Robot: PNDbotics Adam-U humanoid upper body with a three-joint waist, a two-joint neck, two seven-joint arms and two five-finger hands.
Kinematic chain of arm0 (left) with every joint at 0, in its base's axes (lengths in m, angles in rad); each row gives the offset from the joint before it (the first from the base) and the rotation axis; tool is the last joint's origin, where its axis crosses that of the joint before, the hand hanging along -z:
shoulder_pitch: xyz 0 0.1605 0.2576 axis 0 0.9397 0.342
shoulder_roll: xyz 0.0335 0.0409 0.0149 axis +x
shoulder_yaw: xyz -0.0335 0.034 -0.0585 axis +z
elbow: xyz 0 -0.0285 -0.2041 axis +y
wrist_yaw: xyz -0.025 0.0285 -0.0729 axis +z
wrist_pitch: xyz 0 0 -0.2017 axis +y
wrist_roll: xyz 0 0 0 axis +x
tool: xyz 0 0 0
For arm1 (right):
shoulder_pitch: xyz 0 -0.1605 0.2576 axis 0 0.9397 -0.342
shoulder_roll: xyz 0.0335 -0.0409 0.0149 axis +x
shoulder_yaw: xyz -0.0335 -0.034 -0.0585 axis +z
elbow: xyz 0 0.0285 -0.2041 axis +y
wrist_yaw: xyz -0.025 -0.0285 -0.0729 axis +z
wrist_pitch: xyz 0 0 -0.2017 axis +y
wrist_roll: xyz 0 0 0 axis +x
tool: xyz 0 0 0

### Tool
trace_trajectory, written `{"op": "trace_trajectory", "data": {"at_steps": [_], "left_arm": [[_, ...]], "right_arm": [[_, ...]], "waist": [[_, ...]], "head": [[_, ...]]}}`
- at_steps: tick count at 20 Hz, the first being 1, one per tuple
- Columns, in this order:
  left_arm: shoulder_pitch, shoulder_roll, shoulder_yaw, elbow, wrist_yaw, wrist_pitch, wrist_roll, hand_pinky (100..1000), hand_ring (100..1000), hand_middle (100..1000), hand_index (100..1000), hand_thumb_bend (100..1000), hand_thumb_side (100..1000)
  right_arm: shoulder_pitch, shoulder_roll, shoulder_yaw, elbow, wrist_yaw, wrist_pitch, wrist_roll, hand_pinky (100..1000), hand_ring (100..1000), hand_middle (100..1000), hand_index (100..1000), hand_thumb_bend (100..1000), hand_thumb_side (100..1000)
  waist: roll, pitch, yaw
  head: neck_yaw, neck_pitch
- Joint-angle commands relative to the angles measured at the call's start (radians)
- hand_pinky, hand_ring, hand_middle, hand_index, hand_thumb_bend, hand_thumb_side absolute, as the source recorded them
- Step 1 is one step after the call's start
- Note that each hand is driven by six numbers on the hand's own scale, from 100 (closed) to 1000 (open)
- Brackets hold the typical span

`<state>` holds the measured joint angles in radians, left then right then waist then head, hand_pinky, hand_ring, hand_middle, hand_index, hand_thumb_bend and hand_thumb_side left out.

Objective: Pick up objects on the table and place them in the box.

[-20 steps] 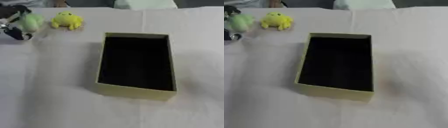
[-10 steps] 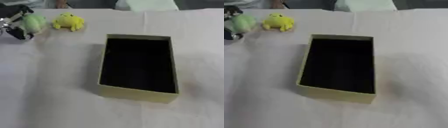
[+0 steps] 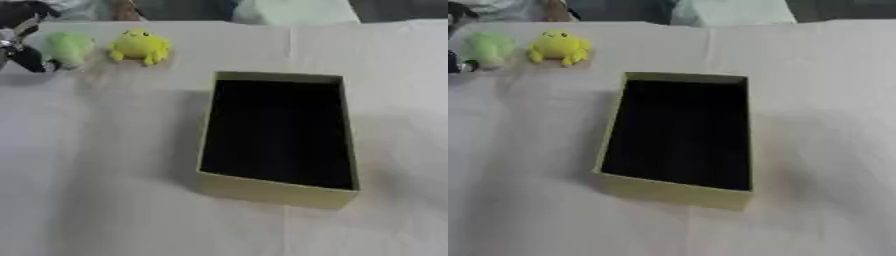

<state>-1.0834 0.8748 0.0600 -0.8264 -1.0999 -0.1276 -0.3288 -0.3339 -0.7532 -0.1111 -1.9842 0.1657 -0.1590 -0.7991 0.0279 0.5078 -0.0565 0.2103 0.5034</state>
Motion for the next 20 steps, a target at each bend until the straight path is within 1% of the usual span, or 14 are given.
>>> {"op": "trace_trajectory", "data": {"at_steps": [1,3,8,14,16,17,18,19,20], "left_arm": [[-0.018,0.052,0.014,-0.006,-0.006,0.008,-0.003,872,883,892,921,465,100],[-0.018,0.055,0.016,0.003,-0.008,0.013,-0.014,875,887,882,907,469,100],[-0.022,0.070,0.024,0.005,0.007,0.014,-0.050,883,907,915,923,465,100],[-0.016,0.080,0.027,-0.010,0.014,0.018,-0.035,877,903,916,930,431,100],[-0.015,0.080,0.027,-0.007,0.010,0.021,-0.030,851,878,873,917,413,100],[-0.015,0.079,0.027,-0.006,0.011,0.022,-0.029,834,848,825,902,407,100],[-0.016,0.078,0.027,-0.005,0.012,0.022,-0.026,825,833,800,889,404,100],[-0.016,0.077,0.027,-0.005,0.013,0.021,-0.023,806,795,740,860,390,101],[-0.016,0.076,0.027,-0.004,0.015,0.019,-0.021,800,780,711,843,383,103]], "right_arm": [[-0.008,-0.040,-0.014,-0.016,0.010,0.000,-0.004,762,714,676,775,157,998],[-0.012,-0.041,-0.013,-0.016,0.010,-0.001,-0.004,762,713,676,775,158,997],[-0.017,-0.040,-0.011,-0.016,0.009,-0.001,-0.003,762,712,675,774,161,996],[-0.017,-0.040,-0.011,-0.016,0.009,0.000,-0.005,761,710,673,774,163,997],[-0.015,-0.040,-0.011,-0.016,0.010,0.001,-0.005,761,710,673,773,164,998],[-0.014,-0.040,-0.011,-0.016,0.010,0.001,-0.005,761,709,673,773,165,998],[-0.013,-0.041,-0.012,-0.016,0.010,0.002,-0.005,761,709,673,773,166,998],[-0.011,-0.040,-0.012,-0.016,0.011,0.003,-0.005,761,709,673,773,167,997],[-0.009,-0.040,-0.012,-0.016,0.011,0.004,-0.005,761,709,673,773,168,996]], "waist": [[-0.002,-0.012,-0.005],[-0.001,-0.005,-0.011],[0.007,0.006,-0.023],[0.012,0.017,-0.035],[0.012,0.019,-0.036],[0.012,0.020,-0.036],[0.012,0.021,-0.035],[0.011,0.021,-0.035],[0.011,0.021,-0.033]], "head": [[0.010,-0.026],[0.016,-0.037],[0.028,-0.056],[0.035,-0.073],[0.036,-0.073],[0.037,-0.072],[0.037,-0.071],[0.036,-0.070],[0.036,-0.068]]}}
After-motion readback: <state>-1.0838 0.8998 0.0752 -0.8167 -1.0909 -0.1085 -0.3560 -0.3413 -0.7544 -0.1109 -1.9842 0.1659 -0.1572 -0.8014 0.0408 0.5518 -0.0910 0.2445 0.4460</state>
